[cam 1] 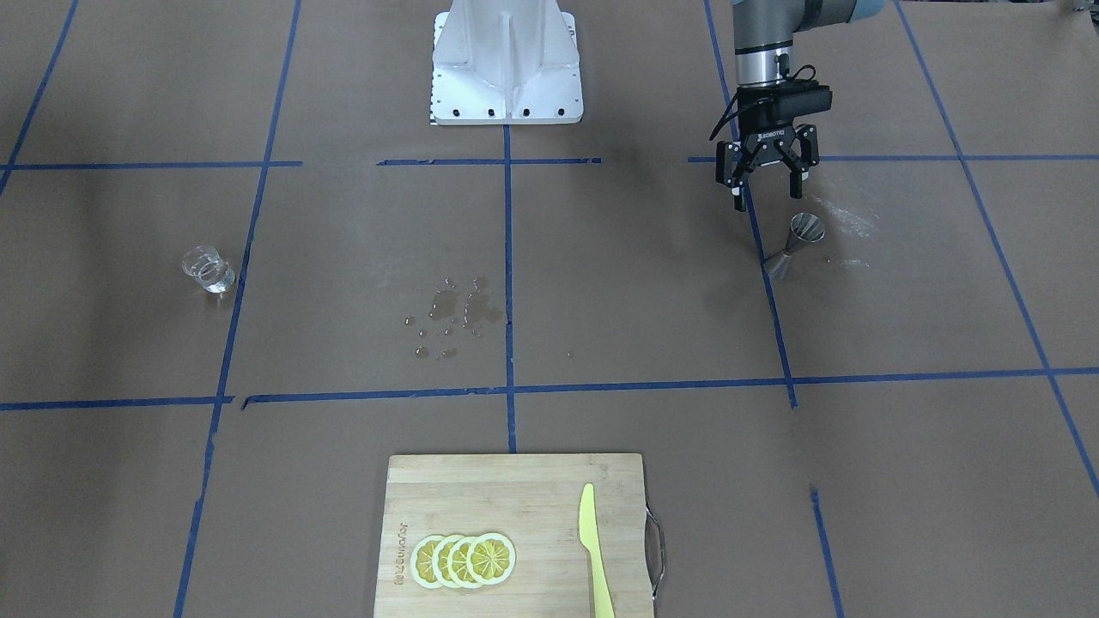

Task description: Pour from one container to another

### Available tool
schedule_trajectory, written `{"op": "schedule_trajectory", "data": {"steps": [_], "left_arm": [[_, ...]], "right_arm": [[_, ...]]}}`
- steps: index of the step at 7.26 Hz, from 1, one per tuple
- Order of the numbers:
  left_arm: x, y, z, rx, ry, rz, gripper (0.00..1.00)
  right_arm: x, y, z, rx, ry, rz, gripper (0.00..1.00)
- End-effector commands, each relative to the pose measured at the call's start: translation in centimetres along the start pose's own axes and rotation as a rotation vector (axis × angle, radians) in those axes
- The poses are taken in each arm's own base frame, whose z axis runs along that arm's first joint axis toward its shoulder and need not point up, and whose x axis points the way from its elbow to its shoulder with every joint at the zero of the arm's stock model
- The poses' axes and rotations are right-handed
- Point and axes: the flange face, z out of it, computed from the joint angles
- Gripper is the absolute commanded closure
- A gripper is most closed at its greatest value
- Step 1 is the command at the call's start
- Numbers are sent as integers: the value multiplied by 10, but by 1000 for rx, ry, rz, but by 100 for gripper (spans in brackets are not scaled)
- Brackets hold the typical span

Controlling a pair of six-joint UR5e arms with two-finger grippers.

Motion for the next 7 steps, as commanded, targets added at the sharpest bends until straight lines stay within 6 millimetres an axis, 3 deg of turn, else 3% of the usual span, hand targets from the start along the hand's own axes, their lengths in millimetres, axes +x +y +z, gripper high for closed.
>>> {"op": "schedule_trajectory", "data": {"steps": [1, 2, 3, 4, 7], "left_arm": [[-3, -4, 12, 93, -10, 4, 4], [-8, -3, 19, 134, -18, -6, 5], [-17, 18, 45, 176, -49, -18, 7], [-9, 29, 58, 185, -54, -38, 10], [-6, 19, 61, 220, -51, -54, 16]], "right_arm": [[-43, 29, 23, 23, -13, 22, 0], [-56, 37, 32, 9, -10, 43, 0], [-66, 45, 32, -4, -21, 52, 0], [-72, 52, 30, -13, -26, 58, 0], [-91, 78, 53, -4, 33, 54, 0]]}}
